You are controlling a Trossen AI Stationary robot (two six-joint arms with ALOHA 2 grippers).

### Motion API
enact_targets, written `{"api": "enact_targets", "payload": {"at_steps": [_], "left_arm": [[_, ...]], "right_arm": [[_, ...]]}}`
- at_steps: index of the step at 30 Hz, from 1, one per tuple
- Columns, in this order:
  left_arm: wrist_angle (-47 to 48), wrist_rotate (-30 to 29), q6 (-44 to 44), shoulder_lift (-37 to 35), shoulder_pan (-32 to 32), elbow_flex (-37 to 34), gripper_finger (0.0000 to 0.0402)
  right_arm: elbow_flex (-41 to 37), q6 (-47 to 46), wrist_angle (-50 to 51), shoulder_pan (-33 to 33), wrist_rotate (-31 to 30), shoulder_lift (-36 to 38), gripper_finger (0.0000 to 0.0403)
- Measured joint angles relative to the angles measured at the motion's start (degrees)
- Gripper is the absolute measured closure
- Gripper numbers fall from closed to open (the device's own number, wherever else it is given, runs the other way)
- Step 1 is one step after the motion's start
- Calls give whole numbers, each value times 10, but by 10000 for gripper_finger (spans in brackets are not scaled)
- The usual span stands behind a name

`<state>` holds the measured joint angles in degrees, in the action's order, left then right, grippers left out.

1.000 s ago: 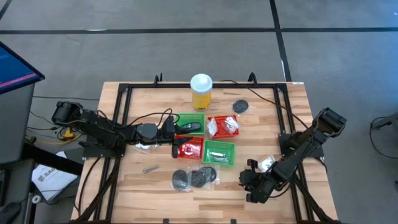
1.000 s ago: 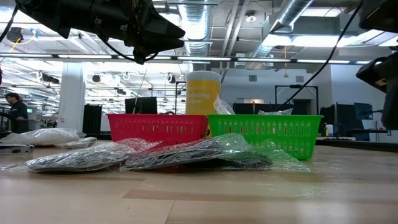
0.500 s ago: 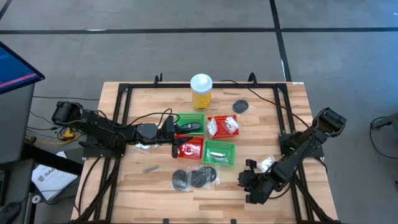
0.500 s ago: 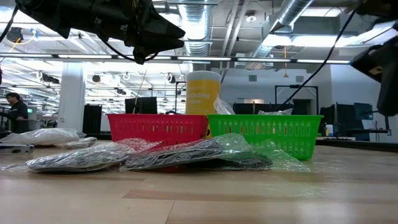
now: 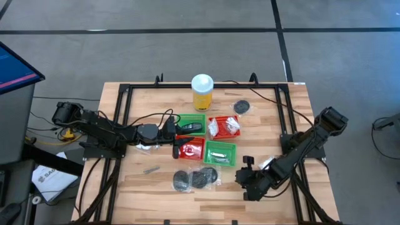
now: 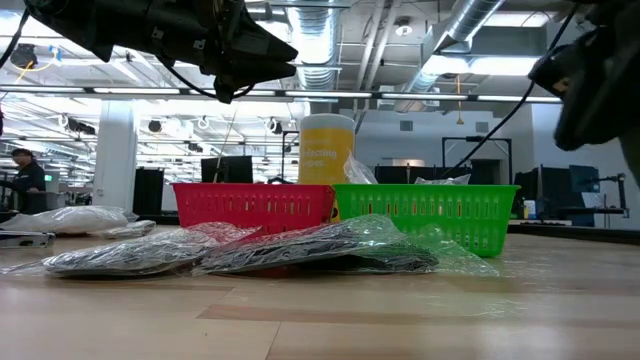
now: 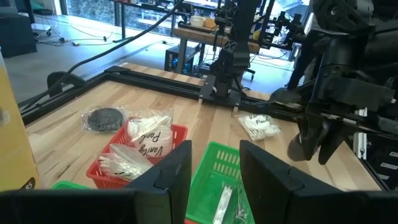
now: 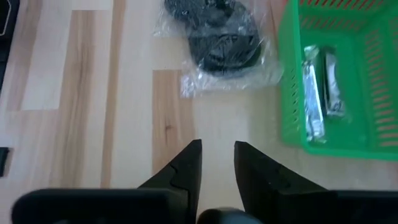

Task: Pick & Place Travel size toiletries
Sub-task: Put the deodorant into the right green bin

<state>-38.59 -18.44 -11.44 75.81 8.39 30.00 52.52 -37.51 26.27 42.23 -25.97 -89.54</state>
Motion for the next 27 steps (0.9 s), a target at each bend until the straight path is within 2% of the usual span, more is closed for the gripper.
{"api": "enact_targets", "payload": {"at_steps": [8, 11, 15, 23, 27], "left_arm": [[0, 0, 0, 0, 0, 0, 275], [0, 2, 0, 0, 0, 0, 275], [0, 2, 0, 0, 0, 0, 275], [0, 2, 0, 0, 0, 0, 275], [0, 2, 0, 0, 0, 0, 275]], "right_arm": [[42, 70, 36, -35, 9, 0, 343], [62, 83, 58, -48, 13, 0, 399], [70, 94, 65, -62, 35, 0, 399], [69, 18, 174, -51, 25, 0, 401], [69, -52, 236, -48, 46, 0, 392]]}}
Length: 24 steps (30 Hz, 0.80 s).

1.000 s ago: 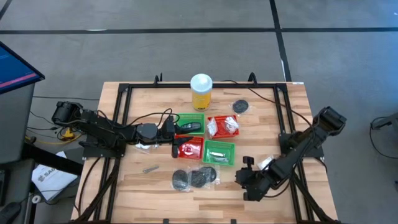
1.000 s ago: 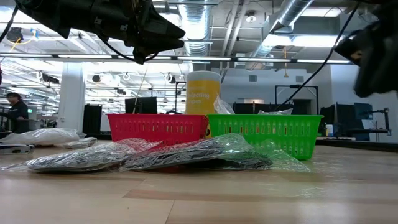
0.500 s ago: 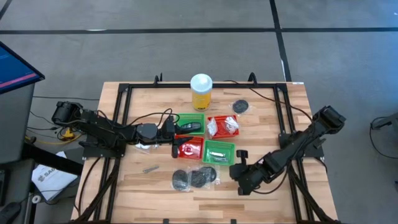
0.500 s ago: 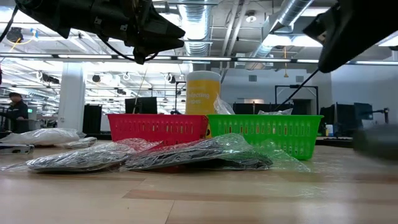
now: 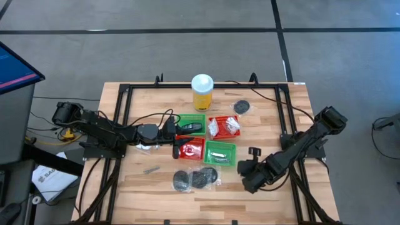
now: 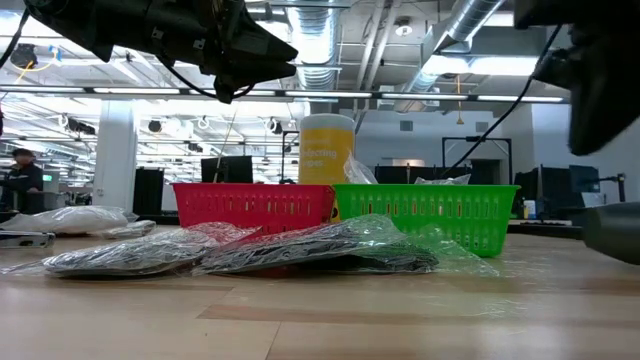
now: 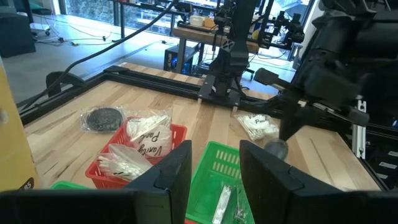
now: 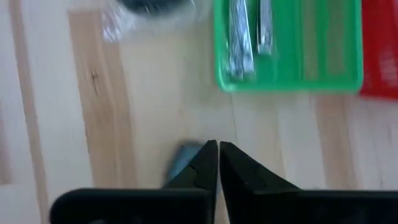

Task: Pick & Place Travel size toiletries
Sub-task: Put the deodorant into the right green bin

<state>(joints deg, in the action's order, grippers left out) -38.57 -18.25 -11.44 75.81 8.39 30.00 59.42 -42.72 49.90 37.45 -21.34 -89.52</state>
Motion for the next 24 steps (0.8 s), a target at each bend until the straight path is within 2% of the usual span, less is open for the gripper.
{"api": "enact_targets", "payload": {"at_steps": [11, 24], "left_arm": [[0, -2, 0, 0, 0, 0, 275], [0, -2, 0, 0, 0, 0, 275]], "right_arm": [[0, -39, 6, -1, 80, 0, 289], [0, -54, 13, -9, 84, 0, 166]]}}
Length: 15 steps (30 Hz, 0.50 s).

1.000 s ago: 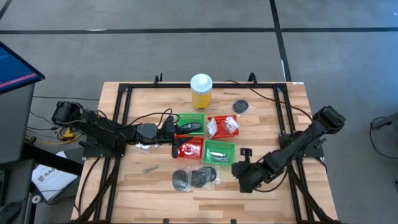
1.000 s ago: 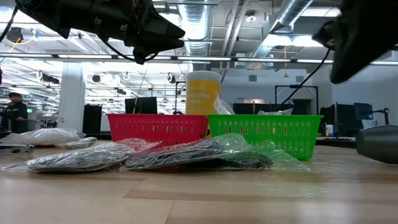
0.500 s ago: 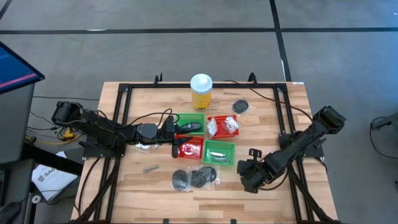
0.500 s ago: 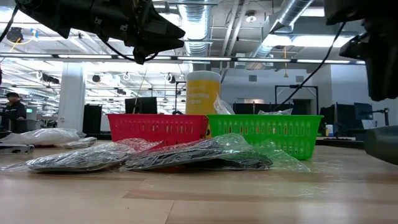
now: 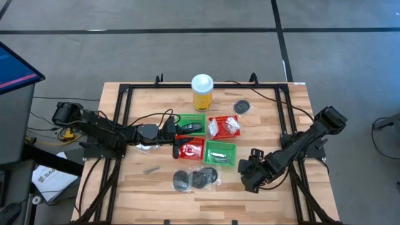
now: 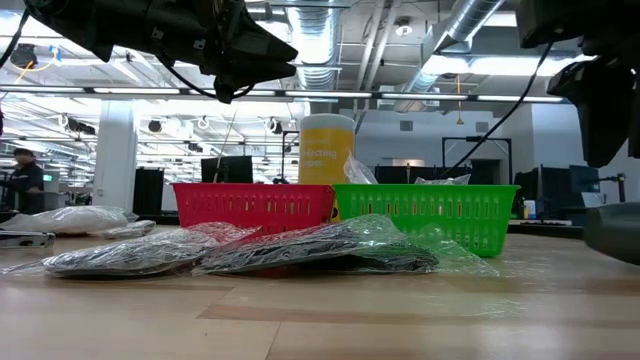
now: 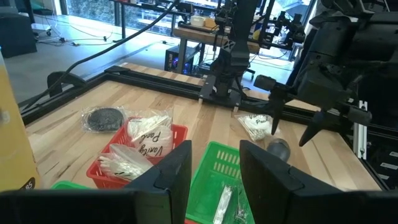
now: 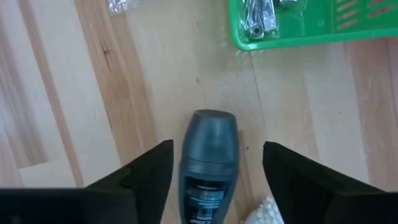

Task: Pick & Place Travel size toiletries
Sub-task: Put the deodorant into the right green bin

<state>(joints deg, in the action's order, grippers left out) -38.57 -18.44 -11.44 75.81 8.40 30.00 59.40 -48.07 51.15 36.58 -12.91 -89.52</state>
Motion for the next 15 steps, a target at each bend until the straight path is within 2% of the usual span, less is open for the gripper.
{"api": "enact_targets", "payload": {"at_steps": [4, 15], "left_arm": [[0, 0, 0, 0, 0, 0, 275], [0, 3, 0, 0, 0, 0, 275]], "right_arm": [[0, -5, 4, 0, 0, 0, 154], [-30, -32, -3, 0, 11, -1, 154]]}}
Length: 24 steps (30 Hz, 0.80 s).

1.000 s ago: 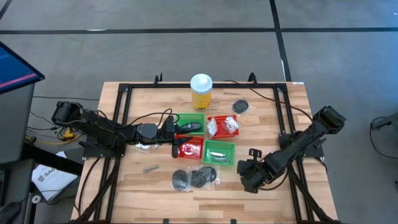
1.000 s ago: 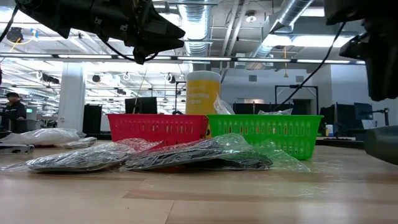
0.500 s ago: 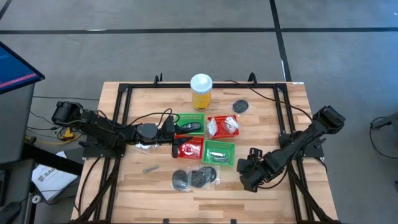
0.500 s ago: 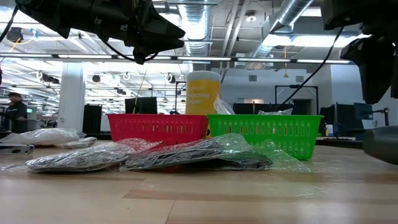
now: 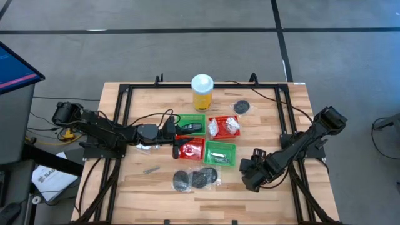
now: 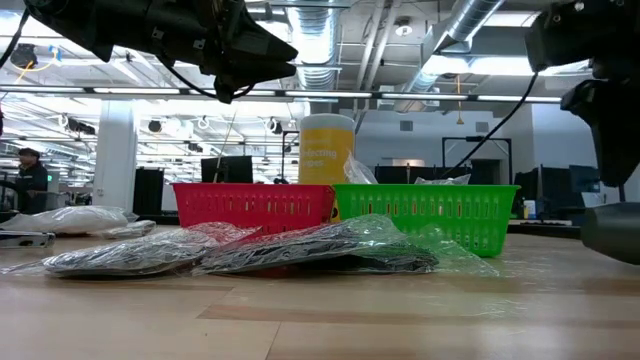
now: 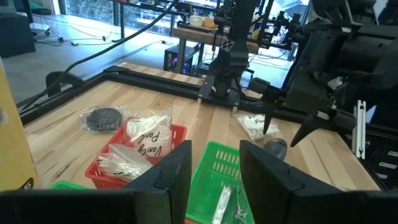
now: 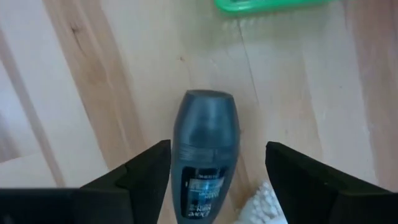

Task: Pick & Place Travel size toiletries
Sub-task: Put the deodorant into the right green bin

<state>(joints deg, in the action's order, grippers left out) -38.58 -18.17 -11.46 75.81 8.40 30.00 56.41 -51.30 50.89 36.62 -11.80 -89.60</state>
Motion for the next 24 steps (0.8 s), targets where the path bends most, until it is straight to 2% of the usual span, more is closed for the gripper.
{"api": "enact_targets", "payload": {"at_steps": [10, 24], "left_arm": [[0, 0, 0, 0, 0, 0, 275], [1, -3, 0, 0, 0, -2, 275]], "right_arm": [[-1, 1, -22, 0, 0, -9, 154], [0, 24, -42, 0, 32, -117, 154]]}}
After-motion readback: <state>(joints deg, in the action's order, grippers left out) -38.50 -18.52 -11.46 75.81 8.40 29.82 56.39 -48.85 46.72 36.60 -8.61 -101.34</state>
